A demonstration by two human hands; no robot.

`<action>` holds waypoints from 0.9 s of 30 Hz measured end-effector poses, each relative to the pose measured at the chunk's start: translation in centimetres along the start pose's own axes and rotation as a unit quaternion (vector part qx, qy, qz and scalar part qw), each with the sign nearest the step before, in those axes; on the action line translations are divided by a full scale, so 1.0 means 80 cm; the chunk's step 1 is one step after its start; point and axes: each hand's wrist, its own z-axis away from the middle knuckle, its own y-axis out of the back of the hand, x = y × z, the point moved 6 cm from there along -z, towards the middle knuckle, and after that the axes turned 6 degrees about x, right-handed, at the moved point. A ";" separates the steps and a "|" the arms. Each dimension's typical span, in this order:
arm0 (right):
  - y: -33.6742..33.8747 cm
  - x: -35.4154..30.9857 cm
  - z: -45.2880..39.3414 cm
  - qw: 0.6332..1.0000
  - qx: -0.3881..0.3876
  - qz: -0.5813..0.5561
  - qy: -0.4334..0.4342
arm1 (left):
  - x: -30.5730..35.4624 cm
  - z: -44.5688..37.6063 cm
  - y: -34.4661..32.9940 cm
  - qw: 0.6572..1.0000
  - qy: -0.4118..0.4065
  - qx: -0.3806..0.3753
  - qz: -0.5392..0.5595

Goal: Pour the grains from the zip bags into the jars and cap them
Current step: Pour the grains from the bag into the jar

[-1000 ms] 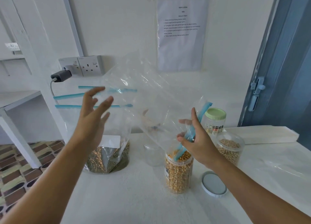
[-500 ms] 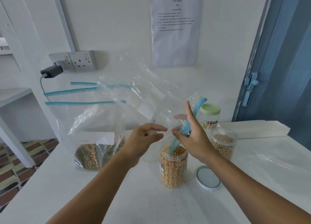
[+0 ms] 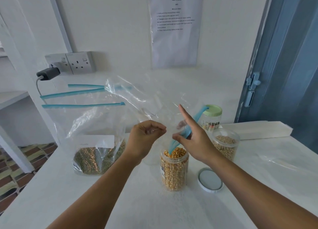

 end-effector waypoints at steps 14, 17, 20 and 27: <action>0.004 0.000 0.003 0.999 0.007 -0.029 -0.017 | 0.002 -0.001 -0.005 0.999 -0.010 -0.032 -0.037; 0.004 0.000 0.003 0.997 0.002 -0.074 -0.022 | 0.001 0.001 -0.003 0.998 0.006 -0.068 -0.012; 0.007 0.004 0.002 0.998 0.011 -0.061 -0.019 | 0.002 0.001 0.002 0.997 -0.004 -0.064 -0.039; 0.000 0.007 0.000 0.999 -0.024 -0.041 -0.026 | 0.003 0.002 0.006 0.998 -0.009 -0.041 -0.047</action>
